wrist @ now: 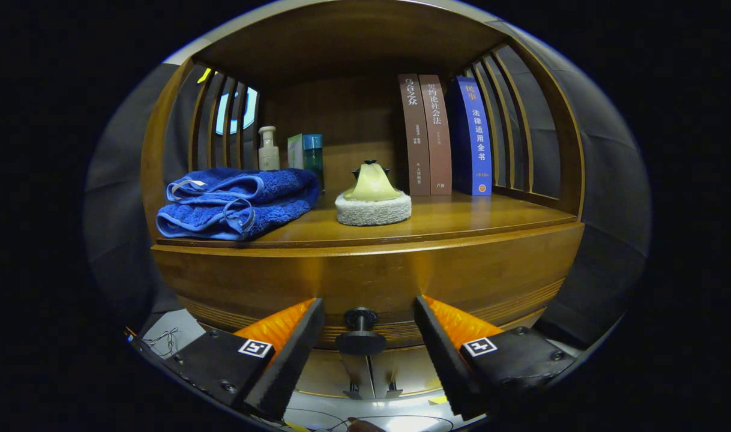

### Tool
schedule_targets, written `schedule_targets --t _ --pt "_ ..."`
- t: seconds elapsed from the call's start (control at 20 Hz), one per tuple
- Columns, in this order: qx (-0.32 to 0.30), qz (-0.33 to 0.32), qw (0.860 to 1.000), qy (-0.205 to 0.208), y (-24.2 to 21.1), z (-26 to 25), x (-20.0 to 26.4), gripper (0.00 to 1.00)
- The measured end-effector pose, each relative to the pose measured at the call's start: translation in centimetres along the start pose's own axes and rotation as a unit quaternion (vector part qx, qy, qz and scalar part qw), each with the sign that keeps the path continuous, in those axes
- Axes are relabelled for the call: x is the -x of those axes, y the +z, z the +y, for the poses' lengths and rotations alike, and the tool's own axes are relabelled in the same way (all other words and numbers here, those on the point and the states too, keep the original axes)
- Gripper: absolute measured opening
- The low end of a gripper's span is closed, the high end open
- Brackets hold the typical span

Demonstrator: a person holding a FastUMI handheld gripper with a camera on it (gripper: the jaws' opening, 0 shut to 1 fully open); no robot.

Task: Pull open the drawer, take out the items inside it, and place them on the countertop above the cabinet.

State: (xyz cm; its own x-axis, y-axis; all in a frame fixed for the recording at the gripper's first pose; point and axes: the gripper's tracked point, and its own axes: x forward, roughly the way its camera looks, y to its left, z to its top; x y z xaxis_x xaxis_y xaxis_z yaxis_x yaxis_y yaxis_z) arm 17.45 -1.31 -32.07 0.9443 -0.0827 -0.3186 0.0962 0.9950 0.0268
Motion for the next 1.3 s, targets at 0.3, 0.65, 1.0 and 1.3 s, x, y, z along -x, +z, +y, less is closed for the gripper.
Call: schedule_targets --t 0.3,0.65,1.0,1.3 --pt "0.003 -0.011 1.000 -0.002 1.6 -0.3 3.2 1.00" --pt "0.010 -0.072 0.997 0.011 9.1 0.5 10.6 0.99" --pt "0.012 -0.106 0.994 0.036 18.9 2.8 19.2 0.99" --pt "0.024 -0.134 0.990 0.041 23.0 3.3 24.5 0.99"
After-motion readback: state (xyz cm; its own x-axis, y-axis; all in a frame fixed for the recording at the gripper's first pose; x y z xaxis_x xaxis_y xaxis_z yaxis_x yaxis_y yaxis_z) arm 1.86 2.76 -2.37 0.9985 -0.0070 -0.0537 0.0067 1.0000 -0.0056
